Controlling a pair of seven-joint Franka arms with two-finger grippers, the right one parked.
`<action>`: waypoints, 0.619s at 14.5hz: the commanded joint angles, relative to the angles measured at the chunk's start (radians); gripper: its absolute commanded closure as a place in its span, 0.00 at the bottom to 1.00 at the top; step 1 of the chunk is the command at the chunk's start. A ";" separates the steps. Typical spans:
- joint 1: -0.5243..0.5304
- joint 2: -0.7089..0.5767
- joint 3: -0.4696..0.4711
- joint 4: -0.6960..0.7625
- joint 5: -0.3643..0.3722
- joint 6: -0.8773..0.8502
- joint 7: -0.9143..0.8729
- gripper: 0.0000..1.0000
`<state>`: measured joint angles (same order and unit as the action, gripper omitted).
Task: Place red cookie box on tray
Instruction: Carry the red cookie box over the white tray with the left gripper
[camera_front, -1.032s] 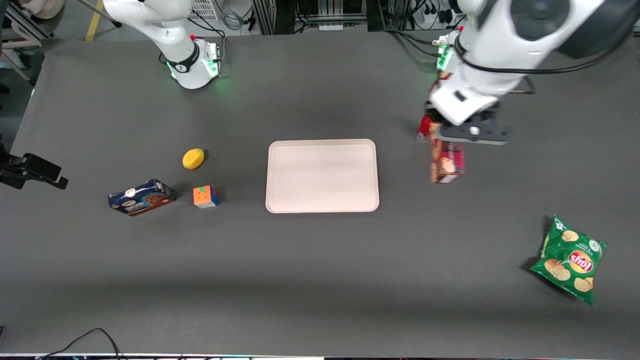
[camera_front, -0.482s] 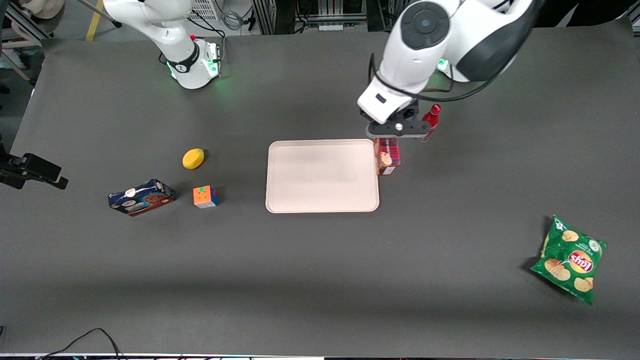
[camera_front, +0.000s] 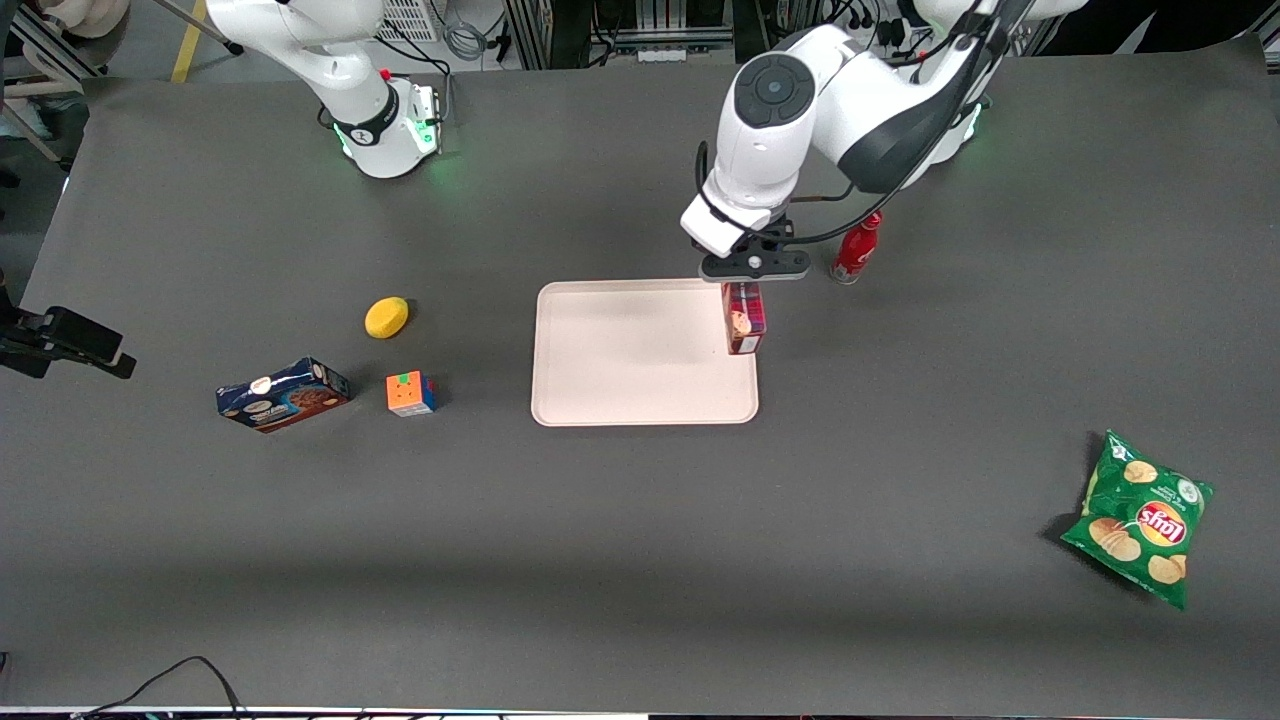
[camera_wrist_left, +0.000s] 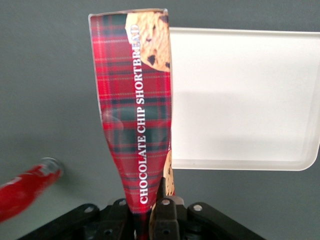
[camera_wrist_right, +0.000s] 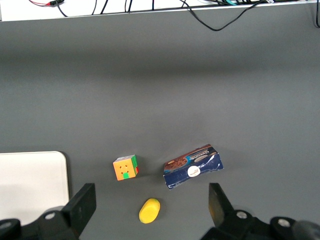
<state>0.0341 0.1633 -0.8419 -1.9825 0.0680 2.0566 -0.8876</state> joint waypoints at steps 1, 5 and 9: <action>-0.072 0.071 0.001 -0.030 0.091 0.098 -0.160 0.86; -0.088 0.205 0.003 -0.018 0.301 0.166 -0.286 0.86; -0.082 0.320 0.030 0.016 0.441 0.206 -0.317 0.86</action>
<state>-0.0466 0.3983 -0.8259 -2.0174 0.4156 2.2537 -1.1687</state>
